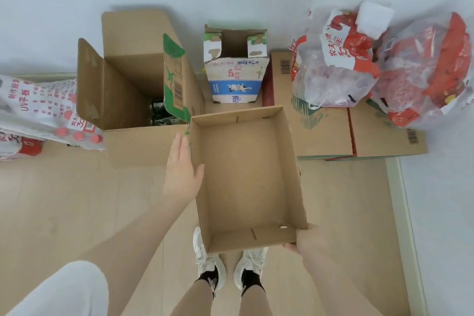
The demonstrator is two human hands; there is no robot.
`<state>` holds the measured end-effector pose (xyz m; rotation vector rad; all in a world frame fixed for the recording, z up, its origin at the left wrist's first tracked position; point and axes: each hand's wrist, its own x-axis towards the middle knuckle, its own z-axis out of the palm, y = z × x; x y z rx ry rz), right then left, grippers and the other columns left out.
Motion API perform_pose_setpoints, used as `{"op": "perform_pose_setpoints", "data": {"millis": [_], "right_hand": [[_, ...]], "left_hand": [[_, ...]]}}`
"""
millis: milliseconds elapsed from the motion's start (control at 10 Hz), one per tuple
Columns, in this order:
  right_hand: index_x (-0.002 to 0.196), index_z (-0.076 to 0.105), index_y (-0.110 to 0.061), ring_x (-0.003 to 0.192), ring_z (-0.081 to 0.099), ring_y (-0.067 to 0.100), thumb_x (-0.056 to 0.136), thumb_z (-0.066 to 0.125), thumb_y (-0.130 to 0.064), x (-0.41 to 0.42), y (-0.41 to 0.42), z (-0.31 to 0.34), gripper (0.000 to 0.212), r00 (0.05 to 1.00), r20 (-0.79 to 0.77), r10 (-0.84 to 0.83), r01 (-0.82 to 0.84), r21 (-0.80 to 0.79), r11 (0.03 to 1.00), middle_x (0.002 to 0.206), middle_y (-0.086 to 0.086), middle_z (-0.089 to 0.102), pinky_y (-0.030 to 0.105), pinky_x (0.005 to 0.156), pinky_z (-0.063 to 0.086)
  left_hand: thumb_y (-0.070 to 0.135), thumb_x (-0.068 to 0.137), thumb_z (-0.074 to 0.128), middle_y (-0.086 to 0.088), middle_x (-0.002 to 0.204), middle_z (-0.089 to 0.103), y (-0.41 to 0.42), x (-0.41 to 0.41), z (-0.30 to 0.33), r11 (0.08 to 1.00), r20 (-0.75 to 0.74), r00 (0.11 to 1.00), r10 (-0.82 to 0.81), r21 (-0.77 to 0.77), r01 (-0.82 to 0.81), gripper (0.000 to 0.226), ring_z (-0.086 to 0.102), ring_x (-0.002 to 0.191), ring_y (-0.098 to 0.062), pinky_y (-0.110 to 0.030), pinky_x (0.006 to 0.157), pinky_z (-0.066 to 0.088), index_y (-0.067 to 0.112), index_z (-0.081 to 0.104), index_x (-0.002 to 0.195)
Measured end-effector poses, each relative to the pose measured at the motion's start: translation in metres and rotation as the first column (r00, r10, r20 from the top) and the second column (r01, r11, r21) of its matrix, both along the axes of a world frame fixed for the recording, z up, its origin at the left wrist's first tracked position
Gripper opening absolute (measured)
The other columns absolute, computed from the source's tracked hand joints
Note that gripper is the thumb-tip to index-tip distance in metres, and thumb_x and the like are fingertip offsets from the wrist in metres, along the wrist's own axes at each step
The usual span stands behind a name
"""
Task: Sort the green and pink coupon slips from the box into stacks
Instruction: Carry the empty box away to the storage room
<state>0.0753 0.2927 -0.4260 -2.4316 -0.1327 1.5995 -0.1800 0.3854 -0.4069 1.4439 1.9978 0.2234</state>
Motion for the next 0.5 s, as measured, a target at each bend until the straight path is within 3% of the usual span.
{"op": "perform_pose_setpoints", "data": {"millis": [100, 200, 300, 400, 500], "right_hand": [[0.085, 0.056, 0.002, 0.046, 0.06, 0.025, 0.085, 0.042, 0.014, -0.006, 0.018, -0.019, 0.019, 1.0, -0.027, 0.005, -0.006, -0.056, 0.998, 0.079, 0.016, 0.059, 0.025, 0.05, 0.055], [0.081, 0.042, -0.016, 0.031, 0.057, 0.013, 0.09, 0.041, 0.011, -0.007, 0.033, -0.037, 0.029, 0.994, -0.048, -0.096, 0.093, -0.064, 0.994, 0.083, 0.004, 0.05, 0.027, 0.044, 0.055], [0.079, 0.039, -0.021, 0.041, 0.058, 0.017, 0.091, 0.041, 0.009, -0.019, 0.048, -0.059, 0.032, 0.993, -0.077, -0.091, 0.088, -0.042, 0.995, 0.077, 0.002, 0.056, 0.029, 0.048, 0.055], [0.072, 0.04, -0.018, 0.044, 0.057, 0.016, 0.098, 0.041, -0.012, -0.034, 0.065, -0.083, 0.027, 0.962, -0.052, -0.269, 0.261, -0.135, 0.956, 0.043, 0.003, 0.055, 0.017, 0.049, 0.046], [0.074, 0.069, -0.007, 0.082, 0.066, 0.017, 0.097, 0.047, -0.024, -0.037, 0.076, -0.116, 0.036, 0.992, -0.013, 0.123, -0.122, -0.232, 0.965, 0.054, -0.002, 0.064, 0.016, 0.054, 0.036]], "left_hand": [[0.019, 0.091, 0.055, -0.01, 0.154, 0.017, -0.014, 0.004, -0.016, 0.906, 0.217, 0.914, 0.342, -0.333, -0.26, 0.075, 0.022, 0.14, -0.024, -0.034, 0.11, 0.022, 0.011, 0.008, 0.148], [0.016, 0.09, 0.055, -0.011, 0.141, 0.041, -0.02, 0.012, -0.036, 0.785, 0.243, 0.851, 0.466, -0.556, -0.271, 0.074, 0.043, 0.126, -0.027, -0.034, 0.1, 0.035, 0.011, 0.009, 0.148], [0.009, 0.09, 0.05, -0.007, 0.105, 0.06, -0.028, 0.009, -0.06, 0.817, 0.167, 0.921, 0.353, -0.535, -0.217, 0.063, 0.056, 0.097, -0.026, -0.03, 0.08, 0.044, 0.011, 0.02, 0.145], [0.0, 0.09, 0.04, -0.011, 0.107, 0.062, -0.03, -0.001, -0.088, 0.819, 0.201, 0.881, 0.427, -0.499, -0.283, 0.056, 0.058, 0.091, -0.027, -0.031, 0.078, 0.047, 0.019, 0.034, 0.142], [-0.001, 0.092, 0.036, -0.01, 0.111, 0.062, -0.025, -0.005, -0.117, 0.83, 0.255, 0.853, 0.456, -0.467, -0.304, 0.052, 0.057, 0.09, -0.029, -0.031, 0.075, 0.046, 0.024, 0.043, 0.137]]}}
